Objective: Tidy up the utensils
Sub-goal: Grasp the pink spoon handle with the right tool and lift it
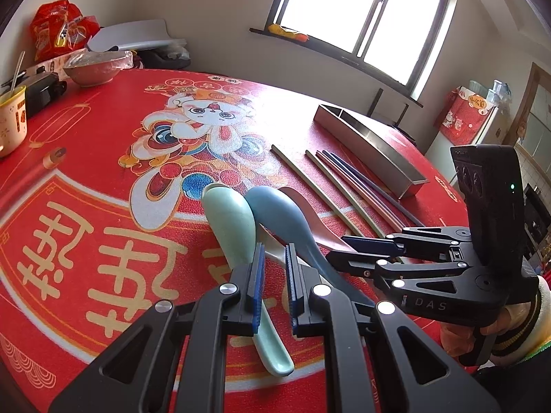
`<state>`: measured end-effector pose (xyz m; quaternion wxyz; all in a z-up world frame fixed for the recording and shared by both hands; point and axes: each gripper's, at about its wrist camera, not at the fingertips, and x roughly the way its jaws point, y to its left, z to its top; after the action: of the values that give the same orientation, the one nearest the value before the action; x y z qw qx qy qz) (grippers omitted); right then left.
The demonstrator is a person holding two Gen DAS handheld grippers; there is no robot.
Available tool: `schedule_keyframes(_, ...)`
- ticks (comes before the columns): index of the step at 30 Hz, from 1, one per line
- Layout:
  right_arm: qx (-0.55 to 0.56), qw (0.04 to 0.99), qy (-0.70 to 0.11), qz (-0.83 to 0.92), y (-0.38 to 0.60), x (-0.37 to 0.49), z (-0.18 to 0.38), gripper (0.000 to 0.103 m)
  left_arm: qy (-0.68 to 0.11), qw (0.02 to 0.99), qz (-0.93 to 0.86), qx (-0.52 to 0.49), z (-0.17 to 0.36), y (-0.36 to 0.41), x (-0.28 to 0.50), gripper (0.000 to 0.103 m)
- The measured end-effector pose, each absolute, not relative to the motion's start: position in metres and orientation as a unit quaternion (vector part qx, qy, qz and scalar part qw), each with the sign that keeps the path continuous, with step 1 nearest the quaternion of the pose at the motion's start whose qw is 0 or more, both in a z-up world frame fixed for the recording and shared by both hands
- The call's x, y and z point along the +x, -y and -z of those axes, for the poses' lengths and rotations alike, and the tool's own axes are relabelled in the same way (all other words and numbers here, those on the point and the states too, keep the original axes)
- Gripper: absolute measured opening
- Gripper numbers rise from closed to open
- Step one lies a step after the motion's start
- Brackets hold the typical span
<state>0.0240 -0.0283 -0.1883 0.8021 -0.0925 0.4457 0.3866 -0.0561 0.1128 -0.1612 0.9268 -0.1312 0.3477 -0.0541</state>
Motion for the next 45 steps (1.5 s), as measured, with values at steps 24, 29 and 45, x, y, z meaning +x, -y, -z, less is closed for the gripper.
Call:
schedule_keyframes(24,0.018,0.819,-0.424,-0.387,0.069,0.036,0.184,0.016,-0.411,0.905,0.011,-0.108,0.16,-0.116,-0.055,0.028)
schedule_keyframes(29,0.019,0.818,-0.419,-0.393,0.07,0.033,0.183,0.016,-0.43,0.896,0.002,-0.112,0.166,-0.12,-0.04,0.028)
schedule_keyframes(45,0.034,0.816,-0.419,-0.398,0.075,0.035,0.183,0.016,-0.432,0.901,-0.022,-0.042,0.155,-0.109,-0.034,0.006)
